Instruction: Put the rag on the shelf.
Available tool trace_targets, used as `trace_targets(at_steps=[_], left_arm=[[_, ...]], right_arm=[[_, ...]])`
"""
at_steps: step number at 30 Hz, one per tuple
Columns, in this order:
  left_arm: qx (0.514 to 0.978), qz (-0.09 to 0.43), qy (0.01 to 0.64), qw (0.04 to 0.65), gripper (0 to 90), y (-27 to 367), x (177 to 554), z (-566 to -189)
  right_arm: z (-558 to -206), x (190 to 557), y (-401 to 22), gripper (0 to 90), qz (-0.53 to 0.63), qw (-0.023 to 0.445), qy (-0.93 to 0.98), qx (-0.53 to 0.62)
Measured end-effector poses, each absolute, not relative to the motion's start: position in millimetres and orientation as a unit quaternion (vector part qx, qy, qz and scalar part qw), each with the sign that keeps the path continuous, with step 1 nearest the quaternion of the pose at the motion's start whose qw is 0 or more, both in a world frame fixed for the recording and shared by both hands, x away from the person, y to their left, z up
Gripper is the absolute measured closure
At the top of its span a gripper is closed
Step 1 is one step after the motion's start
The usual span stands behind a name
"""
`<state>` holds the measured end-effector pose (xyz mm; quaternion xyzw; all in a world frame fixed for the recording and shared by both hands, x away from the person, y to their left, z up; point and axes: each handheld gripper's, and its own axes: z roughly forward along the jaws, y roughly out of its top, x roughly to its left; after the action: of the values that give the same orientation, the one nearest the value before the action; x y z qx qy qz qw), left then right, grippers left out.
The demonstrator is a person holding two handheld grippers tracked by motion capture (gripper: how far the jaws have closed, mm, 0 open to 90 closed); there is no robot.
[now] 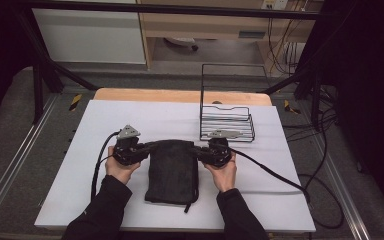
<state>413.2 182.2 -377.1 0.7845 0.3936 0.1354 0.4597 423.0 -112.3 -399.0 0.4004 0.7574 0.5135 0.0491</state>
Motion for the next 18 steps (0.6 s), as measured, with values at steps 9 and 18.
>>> trace_targets(at_steps=[9,18], left_arm=[[0.774,0.140,0.382,0.484,80.7,183,404,-364],[0.766,0.156,0.366,0.505,80.8,181,393,-347]], right_arm=[[-389,417,-117,81.0,0.529,0.058,0.751,0.392],[-369,405,-121,81.2,0.547,0.092,0.744,0.373]])
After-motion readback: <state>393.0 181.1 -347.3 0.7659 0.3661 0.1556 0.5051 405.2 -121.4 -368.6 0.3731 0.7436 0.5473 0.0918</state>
